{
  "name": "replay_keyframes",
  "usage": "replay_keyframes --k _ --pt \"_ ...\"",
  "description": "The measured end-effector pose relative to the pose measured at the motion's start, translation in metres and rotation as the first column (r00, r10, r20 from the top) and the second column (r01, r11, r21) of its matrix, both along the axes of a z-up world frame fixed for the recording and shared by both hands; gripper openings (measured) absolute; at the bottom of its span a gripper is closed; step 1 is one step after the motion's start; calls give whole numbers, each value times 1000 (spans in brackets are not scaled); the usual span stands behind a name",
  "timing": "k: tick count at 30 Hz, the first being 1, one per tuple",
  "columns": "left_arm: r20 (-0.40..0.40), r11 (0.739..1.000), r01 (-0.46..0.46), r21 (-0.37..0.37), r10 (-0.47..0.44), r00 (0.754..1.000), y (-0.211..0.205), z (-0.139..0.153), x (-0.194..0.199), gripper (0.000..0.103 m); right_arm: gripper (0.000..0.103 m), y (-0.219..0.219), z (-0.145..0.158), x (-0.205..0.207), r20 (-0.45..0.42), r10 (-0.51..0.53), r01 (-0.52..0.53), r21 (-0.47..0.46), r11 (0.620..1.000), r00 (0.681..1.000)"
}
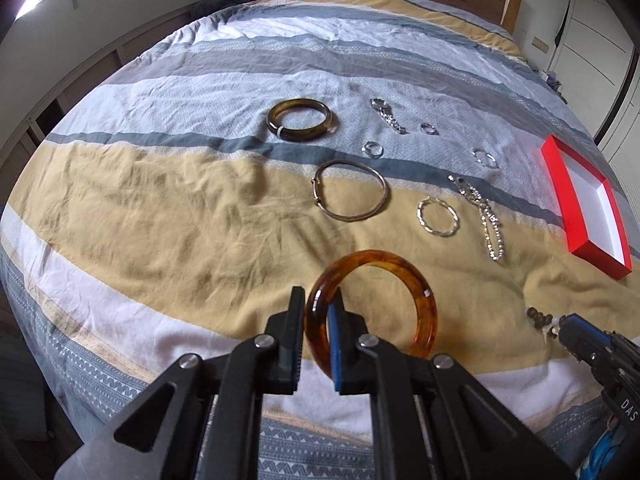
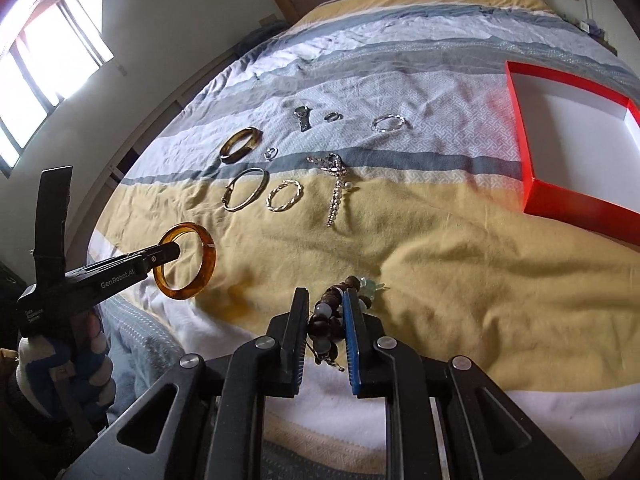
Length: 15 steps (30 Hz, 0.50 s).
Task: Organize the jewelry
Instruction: 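Grasp the amber bangle with the left tool while the right tool grasps the beaded bracelet, then carry both items to the red box and open both tools to release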
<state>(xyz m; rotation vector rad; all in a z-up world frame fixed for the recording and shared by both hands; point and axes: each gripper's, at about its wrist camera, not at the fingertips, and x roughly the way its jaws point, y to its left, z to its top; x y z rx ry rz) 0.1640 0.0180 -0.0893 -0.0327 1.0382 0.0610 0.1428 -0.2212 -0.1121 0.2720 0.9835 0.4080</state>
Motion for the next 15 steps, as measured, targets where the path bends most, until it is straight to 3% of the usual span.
replay_keyframes --k 9,15 --pt "58 999 44 -7 -44 997 -26 37 -21 10 17 -17 31 -32 66 -20 19 16 1000 998" --pt "87 990 132 -47 -128 988 -67 63 -16 10 17 -52 59 -34 129 -76 76 8 997 989"
